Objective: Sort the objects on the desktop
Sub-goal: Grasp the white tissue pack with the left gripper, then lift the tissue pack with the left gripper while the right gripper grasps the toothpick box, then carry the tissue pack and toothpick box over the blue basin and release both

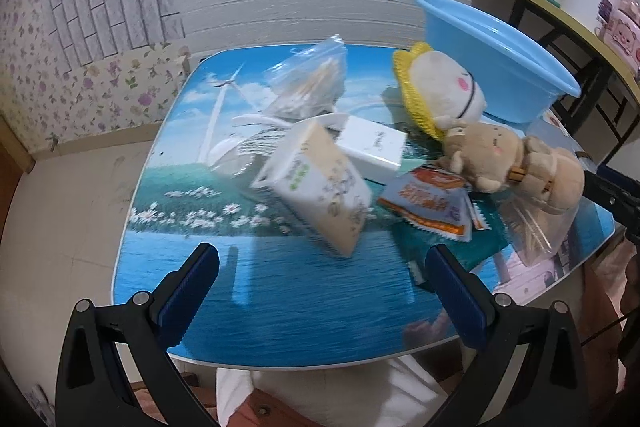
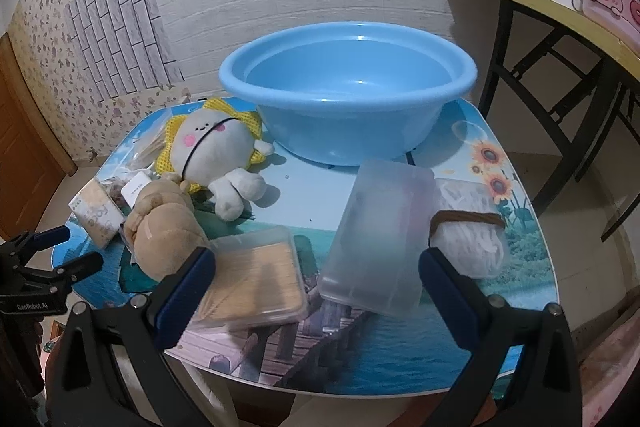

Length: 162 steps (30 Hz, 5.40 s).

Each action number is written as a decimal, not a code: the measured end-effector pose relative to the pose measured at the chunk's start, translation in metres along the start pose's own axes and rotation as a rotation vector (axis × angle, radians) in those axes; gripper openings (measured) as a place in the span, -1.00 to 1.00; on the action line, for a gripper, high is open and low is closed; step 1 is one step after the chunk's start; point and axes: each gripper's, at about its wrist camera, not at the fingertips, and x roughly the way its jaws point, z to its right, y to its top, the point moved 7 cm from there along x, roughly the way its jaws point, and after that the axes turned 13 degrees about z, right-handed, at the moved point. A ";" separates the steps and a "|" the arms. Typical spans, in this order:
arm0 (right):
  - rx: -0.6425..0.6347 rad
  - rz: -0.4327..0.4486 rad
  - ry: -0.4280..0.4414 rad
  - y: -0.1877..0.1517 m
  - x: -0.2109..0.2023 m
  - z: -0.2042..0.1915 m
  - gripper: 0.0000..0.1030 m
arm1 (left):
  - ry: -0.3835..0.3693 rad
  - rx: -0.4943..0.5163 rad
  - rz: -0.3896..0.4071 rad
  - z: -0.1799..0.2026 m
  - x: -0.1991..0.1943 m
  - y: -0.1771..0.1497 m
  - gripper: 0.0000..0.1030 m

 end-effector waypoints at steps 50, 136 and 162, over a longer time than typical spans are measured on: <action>-0.174 -0.076 0.134 -0.024 0.006 -0.050 1.00 | -0.113 0.012 0.012 0.002 0.010 0.008 -0.64; -0.099 0.105 0.204 0.095 -0.025 -0.010 0.81 | -0.190 0.108 0.116 0.093 -0.018 0.134 -0.66; -0.037 0.047 0.145 0.107 0.029 0.044 0.81 | -0.304 0.220 0.042 0.186 0.061 0.156 -0.58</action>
